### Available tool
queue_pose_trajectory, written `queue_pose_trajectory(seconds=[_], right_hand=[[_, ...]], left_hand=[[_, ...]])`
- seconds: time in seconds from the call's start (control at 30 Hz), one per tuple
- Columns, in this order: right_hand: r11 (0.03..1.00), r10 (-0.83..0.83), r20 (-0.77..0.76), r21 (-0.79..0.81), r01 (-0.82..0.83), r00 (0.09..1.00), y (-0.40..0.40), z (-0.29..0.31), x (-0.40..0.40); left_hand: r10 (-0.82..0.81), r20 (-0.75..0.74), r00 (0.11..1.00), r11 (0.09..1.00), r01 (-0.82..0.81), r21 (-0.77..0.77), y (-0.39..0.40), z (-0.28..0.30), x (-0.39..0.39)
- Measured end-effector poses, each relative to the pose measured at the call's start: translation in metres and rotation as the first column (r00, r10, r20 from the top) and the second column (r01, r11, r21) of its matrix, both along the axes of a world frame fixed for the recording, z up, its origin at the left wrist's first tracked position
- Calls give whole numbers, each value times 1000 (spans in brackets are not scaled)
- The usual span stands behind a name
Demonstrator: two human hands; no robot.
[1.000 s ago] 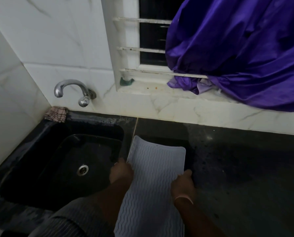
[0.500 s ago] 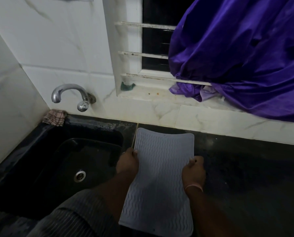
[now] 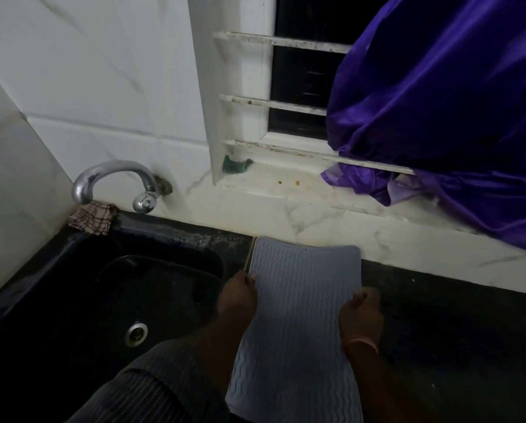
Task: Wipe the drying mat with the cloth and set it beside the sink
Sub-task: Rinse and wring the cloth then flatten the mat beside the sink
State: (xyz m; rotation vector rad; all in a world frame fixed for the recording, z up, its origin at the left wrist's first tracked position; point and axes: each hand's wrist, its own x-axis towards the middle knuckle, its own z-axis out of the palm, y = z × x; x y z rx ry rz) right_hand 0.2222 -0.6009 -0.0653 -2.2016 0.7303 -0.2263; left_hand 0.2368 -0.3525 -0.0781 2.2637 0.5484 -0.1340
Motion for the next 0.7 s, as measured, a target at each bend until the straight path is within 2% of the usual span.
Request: queue_pose_trajectory(seconds=[0.47, 0.7], right_hand=[[1000, 1, -101, -4, -2, 995, -13, -18, 14], [996, -43, -174, -80, 29, 984, -15, -28, 9]], left_hand=[[-12, 17, 1000, 1000, 12, 7, 7, -17, 12], [48, -24, 999, 996, -46, 78, 6, -11, 11]])
